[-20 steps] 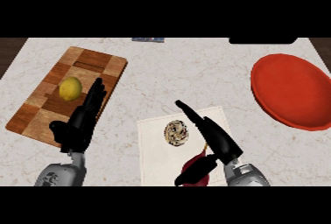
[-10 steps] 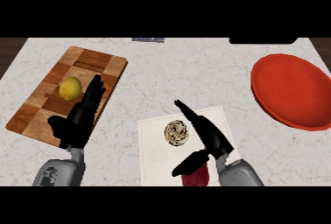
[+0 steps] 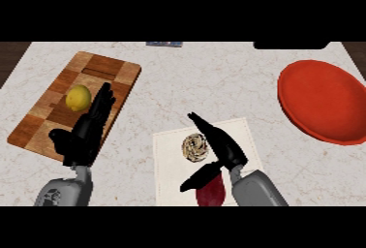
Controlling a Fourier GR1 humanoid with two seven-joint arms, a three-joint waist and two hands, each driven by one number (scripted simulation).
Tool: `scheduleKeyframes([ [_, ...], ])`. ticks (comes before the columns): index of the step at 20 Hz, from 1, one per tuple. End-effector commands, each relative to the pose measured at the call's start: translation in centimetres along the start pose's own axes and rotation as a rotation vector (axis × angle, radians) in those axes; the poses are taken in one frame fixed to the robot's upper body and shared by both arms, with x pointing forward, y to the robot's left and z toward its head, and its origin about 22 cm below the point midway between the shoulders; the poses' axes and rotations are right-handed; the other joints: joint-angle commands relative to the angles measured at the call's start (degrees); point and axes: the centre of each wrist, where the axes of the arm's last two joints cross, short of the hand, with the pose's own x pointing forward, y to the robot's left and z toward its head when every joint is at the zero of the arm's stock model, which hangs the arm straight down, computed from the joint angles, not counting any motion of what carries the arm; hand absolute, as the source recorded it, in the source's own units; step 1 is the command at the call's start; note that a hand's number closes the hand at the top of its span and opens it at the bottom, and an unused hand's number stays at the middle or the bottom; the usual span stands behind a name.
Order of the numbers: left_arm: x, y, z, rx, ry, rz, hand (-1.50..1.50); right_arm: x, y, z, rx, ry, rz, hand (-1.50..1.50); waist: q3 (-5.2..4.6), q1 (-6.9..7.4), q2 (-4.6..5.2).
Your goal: Pick the cupcake from the placemat and place it in the bowl
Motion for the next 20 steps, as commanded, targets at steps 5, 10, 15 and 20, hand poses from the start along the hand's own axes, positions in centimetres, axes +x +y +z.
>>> scheduleKeyframes([
  [5, -0.1, -0.8, 0.2, -0.006, 0.003, 0.001, 0.00, -0.9, 2.0, -1.1, 0.112, -0.143, 0.188, 1.50, 0.04, 0.17, 0.14],
  [10, -1.2, -0.7, 0.0, 0.002, -0.001, -0.001, 0.00, -0.4, 1.4, -1.5, 0.122, -0.166, 0.132, 1.50, 0.02, -0.01, 0.13],
  [15, -1.2, 0.8, -0.2, 0.035, 0.018, 0.013, 0.00, -5.5, -1.3, 8.9, 0.205, -0.201, 0.077, 1.50, 0.00, -2.10, -0.27],
  [20, -0.6, 1.5, 0.2, 0.033, 0.009, -0.004, 0.00, -7.3, -8.7, 16.2, 0.186, -0.299, 0.052, 1.50, 0.00, -2.04, -0.26],
])
